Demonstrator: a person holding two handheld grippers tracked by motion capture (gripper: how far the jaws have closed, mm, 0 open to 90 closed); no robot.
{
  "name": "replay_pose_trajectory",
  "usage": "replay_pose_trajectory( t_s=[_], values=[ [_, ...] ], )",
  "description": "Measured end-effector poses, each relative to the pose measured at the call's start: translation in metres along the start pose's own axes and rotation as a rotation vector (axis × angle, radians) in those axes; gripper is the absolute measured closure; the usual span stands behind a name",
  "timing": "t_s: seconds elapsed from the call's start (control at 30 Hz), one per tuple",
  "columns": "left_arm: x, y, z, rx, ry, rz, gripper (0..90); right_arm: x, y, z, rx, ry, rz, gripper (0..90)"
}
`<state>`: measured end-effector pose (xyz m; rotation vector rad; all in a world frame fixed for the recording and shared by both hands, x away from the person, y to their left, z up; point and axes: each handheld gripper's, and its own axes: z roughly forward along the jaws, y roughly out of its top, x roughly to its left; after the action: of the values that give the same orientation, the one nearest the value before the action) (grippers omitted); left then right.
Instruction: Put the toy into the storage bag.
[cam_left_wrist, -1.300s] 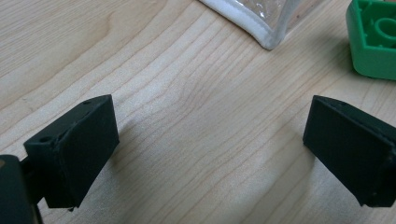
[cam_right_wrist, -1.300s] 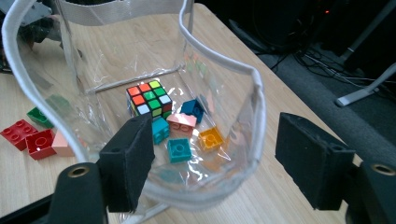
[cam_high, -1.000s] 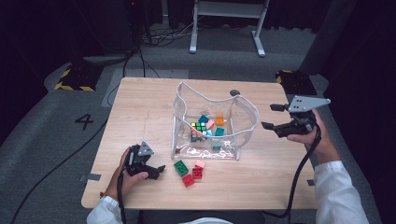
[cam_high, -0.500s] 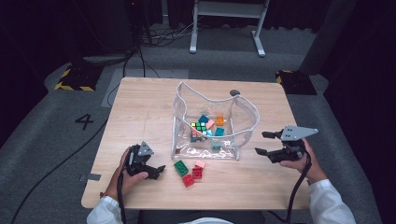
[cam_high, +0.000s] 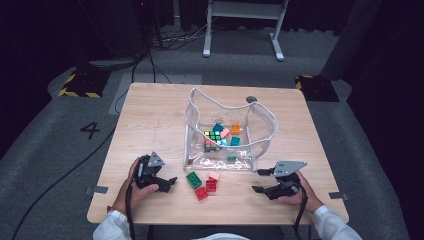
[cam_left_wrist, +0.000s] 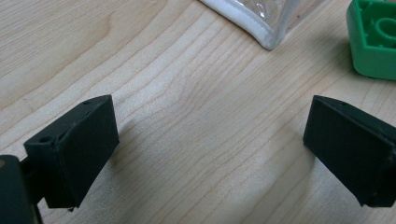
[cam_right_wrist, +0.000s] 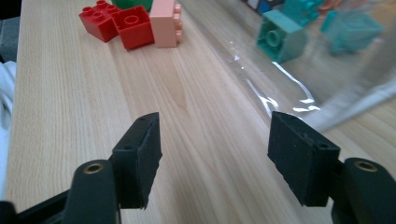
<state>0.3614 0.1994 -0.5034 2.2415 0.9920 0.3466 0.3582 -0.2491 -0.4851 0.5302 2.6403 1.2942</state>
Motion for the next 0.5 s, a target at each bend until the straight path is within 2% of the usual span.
replay_pose_trajectory(
  t_s=[0.27,0.33,0.4,0.5],
  values=[
    [0.000,0.000,0.000,0.000,-0.001,0.000,3.4,0.008,0.016,0.035,0.004,0.026,-0.039,41.2],
    [0.000,0.000,0.000,0.000,-0.001,0.000,3.4,0.011,0.019,0.042,0.015,0.043,-0.024,41.7],
    [0.000,0.000,0.000,0.000,-0.001,0.000,3.4,0.015,0.020,0.050,0.047,0.037,0.000,42.1],
    [0.000,0.000,0.000,0.000,-0.001,0.000,3.4,0.020,0.024,0.060,0.059,0.035,-0.016,41.8]
  ],
)
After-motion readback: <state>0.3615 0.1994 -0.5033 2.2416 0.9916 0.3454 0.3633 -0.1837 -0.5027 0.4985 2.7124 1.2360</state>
